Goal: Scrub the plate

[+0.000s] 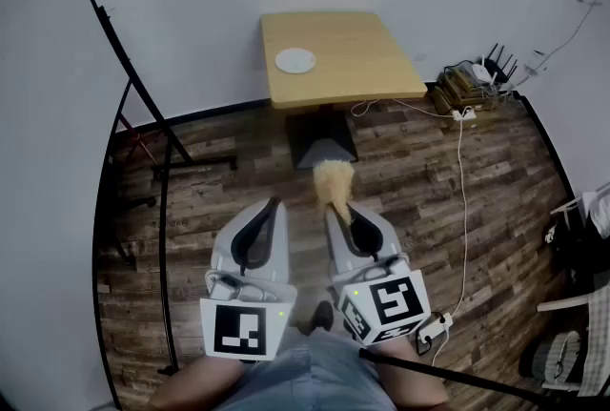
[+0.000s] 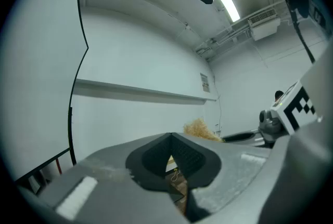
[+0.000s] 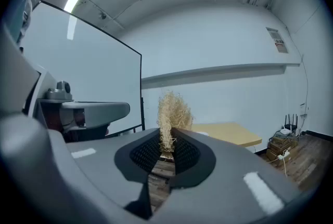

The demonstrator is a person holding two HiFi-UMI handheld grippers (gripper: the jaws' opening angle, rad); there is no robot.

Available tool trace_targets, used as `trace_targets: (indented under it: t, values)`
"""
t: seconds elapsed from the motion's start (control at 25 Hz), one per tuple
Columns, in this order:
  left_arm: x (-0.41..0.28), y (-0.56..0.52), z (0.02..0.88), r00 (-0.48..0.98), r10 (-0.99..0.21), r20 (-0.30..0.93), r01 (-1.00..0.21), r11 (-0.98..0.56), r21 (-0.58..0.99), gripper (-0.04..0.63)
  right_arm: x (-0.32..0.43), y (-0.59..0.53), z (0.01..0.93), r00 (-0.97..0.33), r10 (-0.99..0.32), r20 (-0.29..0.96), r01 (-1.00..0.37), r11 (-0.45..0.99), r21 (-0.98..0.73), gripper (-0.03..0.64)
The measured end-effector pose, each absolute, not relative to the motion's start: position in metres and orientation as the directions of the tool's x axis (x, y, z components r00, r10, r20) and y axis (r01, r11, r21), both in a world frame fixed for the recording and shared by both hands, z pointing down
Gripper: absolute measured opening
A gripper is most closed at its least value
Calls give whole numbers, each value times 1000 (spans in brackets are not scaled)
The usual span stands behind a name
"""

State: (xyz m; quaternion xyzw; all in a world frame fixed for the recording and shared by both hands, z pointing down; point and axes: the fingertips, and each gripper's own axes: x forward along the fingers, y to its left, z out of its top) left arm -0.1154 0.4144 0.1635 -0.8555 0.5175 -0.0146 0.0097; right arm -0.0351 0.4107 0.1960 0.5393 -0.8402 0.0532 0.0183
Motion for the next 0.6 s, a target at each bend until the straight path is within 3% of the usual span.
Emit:
trace_targets:
  t: [0.6]
  values:
    - [-71, 420, 172, 433, -900, 46, -898, -436, -63, 20, 8, 411, 206, -463, -883, 74, -882, 451, -136, 48]
